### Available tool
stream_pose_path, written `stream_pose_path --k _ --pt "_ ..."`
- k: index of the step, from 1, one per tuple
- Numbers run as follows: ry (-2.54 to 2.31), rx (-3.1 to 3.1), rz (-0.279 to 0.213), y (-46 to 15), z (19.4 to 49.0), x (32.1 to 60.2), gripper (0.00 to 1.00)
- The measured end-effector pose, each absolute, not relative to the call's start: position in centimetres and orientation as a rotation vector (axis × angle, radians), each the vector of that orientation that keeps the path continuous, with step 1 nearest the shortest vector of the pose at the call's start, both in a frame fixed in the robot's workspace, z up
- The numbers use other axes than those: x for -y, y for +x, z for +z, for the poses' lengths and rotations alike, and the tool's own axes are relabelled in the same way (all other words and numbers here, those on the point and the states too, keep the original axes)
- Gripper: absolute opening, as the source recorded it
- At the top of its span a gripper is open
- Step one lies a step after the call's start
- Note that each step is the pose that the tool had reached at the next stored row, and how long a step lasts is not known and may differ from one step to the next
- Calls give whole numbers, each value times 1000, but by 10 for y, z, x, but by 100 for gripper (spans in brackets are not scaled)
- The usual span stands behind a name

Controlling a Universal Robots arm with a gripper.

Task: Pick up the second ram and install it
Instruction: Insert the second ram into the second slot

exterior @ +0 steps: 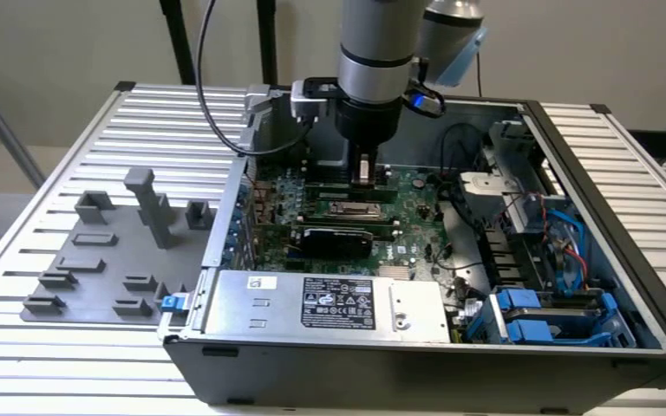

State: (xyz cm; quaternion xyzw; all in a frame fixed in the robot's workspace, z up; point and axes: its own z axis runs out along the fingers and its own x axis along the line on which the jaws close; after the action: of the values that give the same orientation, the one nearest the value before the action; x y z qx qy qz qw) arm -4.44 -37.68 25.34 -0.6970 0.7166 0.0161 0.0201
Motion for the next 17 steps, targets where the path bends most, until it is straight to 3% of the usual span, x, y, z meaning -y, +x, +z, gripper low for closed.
stream_pose_path --k 17 --pt "-2165 -2221 52 -44 232 383 0"
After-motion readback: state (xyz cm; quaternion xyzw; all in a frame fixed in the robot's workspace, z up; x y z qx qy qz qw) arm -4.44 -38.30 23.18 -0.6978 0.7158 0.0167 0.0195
